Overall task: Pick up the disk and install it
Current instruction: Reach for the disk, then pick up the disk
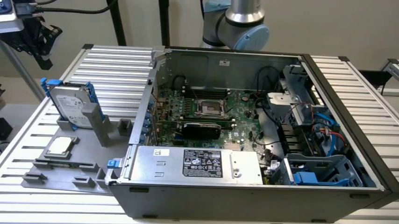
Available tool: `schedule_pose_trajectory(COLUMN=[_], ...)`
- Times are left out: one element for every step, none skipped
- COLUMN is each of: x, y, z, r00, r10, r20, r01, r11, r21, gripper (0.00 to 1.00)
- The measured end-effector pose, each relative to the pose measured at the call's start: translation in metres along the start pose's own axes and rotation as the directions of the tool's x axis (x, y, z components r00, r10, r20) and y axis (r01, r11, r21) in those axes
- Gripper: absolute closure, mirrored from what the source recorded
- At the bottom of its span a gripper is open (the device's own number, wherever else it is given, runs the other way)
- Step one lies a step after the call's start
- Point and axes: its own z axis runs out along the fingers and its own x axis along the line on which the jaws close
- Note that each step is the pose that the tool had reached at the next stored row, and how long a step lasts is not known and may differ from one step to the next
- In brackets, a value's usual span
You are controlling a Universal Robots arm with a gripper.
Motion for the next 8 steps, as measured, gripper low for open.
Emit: schedule_pose_trajectory(x=[0.0001, 0.0001, 0.0001, 0.0001, 0.0001, 0.0001, 0.0001, 0.0001], y=[0.0000, 0.0000, 0.0000, 0.0000, 0.0000, 0.0000, 0.0000, 0.0000], z=[0.0000, 0.0000, 0.0000, 0.0000, 0.0000, 0.0000, 0.0000, 0.0000], r00=[1.0000, 1.0000, 1.0000, 1.0000, 1.0000, 1.0000, 1.0000, 1.0000], r10=[0.000, 0.000, 0.000, 0.000, 0.000, 0.000, 0.000, 0.000], r20=[0.0000, 0.0001, 0.0001, 0.0001, 0.0001, 0.0000, 0.0000, 0.0001], r01=[0.000, 0.000, 0.000, 0.000, 0.000, 0.000, 0.000, 0.000], r11=[1.0000, 1.0000, 1.0000, 1.0000, 1.0000, 1.0000, 1.0000, 1.0000], r21=[0.0000, 0.0000, 0.0001, 0.0000, 0.0000, 0.0000, 0.0001, 0.0001], gripper=[0.89, 0.89, 0.89, 0.89, 0.89, 0.89, 0.89, 0.89])
